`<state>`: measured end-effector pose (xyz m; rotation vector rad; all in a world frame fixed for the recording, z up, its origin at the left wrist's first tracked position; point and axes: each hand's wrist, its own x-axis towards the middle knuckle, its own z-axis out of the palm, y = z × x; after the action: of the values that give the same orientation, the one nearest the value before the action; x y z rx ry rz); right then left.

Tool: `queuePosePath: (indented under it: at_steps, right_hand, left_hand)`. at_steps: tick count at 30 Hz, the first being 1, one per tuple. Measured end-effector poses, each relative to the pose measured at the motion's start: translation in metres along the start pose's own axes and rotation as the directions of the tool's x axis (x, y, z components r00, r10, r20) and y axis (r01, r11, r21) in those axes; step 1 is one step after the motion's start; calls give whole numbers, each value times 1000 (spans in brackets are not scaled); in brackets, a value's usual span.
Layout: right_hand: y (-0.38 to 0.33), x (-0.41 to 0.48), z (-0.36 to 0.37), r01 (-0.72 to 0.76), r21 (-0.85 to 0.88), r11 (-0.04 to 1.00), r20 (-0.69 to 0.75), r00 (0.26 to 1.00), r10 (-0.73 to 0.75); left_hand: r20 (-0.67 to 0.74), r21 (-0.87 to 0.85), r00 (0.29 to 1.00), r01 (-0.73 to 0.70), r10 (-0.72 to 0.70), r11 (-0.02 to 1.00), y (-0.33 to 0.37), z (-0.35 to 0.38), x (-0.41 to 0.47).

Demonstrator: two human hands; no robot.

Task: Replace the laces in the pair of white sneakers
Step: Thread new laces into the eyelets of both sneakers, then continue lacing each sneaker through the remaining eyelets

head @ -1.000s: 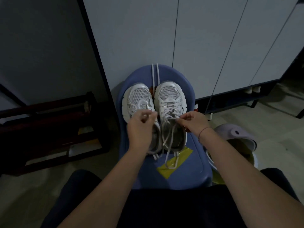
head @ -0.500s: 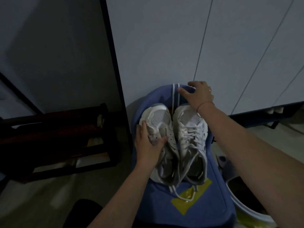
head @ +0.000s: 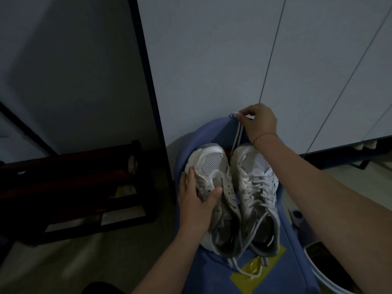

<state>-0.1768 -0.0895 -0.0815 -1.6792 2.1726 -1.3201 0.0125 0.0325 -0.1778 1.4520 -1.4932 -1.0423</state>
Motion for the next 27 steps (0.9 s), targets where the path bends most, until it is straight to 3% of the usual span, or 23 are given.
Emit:
queuePosePath:
  at_steps: [2, 6, 10, 14, 17, 21, 24, 27]
  right_hand:
    - [-7, -1, -6, 17, -5, 1000, -13, 1000, -17]
    - [-28, -11, -32, 37, 225, 974, 21, 999, -42]
    - [-63, -22, -72, 18, 605, 796, 21, 999, -39]
    - [-101, -27, -122, 29, 765, 644, 3, 999, -49]
    - [-122, -35, -153, 52, 811, 582, 4, 995, -95]
    - [-146, -51, -190, 76, 852, 518, 13, 986, -165]
    - [-165, -62, -213, 107, 853, 511, -3, 980, -200]
    - [-172, -75, -215, 16, 857, 514, 76, 985, -158]
  left_hand:
    - [18, -21, 1000, 15, -15, 1000, 2, -2, 0]
    - [23, 8, 999, 48, -48, 999, 6, -5, 4]
    - [5, 107, 999, 48, -49, 993, 13, -2, 0]
    - [-21, 108, 1000, -15, 17, 994, 27, 0, -2]
    - [-78, -43, 990, -118, 114, 992, 48, -2, -7]
    - [-27, -277, 977, -212, 213, 937, 79, -12, -13]
    - [82, -406, 948, -249, 307, 879, 103, -17, -24]
    - [287, -509, 904, -136, 317, 850, 120, -14, -40]
